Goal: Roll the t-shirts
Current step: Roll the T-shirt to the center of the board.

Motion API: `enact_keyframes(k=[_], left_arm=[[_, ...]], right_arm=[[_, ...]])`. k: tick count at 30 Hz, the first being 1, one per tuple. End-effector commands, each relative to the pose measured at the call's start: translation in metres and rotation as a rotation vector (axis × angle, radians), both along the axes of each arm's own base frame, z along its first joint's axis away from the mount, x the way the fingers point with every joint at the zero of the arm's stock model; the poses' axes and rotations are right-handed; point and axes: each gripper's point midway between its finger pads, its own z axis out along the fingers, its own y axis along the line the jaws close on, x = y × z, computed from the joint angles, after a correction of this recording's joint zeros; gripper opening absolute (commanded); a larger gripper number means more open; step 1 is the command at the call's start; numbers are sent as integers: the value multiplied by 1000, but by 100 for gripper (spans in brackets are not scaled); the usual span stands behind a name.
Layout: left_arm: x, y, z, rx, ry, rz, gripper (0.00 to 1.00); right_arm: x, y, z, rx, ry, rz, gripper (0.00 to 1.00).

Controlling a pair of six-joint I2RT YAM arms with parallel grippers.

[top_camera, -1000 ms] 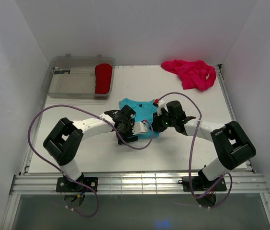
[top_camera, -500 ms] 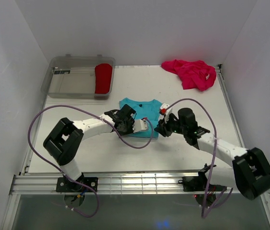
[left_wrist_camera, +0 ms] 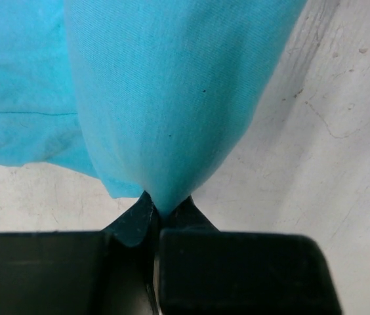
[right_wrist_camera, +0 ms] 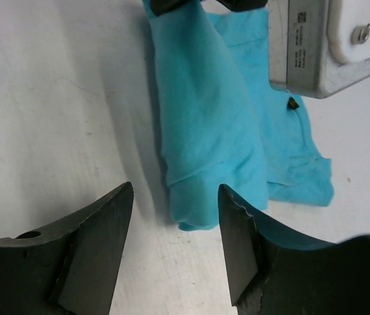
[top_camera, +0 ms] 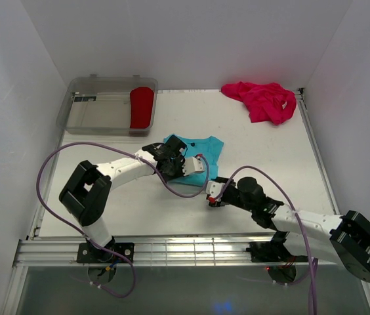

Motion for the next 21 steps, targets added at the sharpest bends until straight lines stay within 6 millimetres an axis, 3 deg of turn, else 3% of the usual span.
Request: enact_keyframes(k=[1, 3, 8, 15, 16, 17, 18, 19, 21], left_arm=[[0, -5, 8, -29, 10, -2, 0], [-1, -5, 8, -28, 15, -2, 0], [0, -5, 7, -34, 21, -3, 0], [0, -4, 4, -49, 48, 9, 0], [0, -4, 4, -49, 50, 9, 0], [0, -2, 4, -48, 53, 11, 0], [-1, -2, 4, -53, 60, 14, 0], [-4, -1, 5, -63, 78, 12, 0], [-5, 4, 5, -59, 86, 21, 0]], right_arm=[[37, -11, 22, -43, -201, -147, 61], [38, -8, 20, -50, -209, -131, 62], [36, 0, -8, -118, -136, -81, 62], [45, 6, -17, -140, -129, -95, 59], [48, 5, -19, -144, -120, -113, 55], [51, 6, -16, -136, -118, -126, 26], [54, 4, -15, -134, -114, -137, 13], [51, 3, -18, -141, -94, -128, 8], [51, -2, -20, -150, -74, -125, 8]])
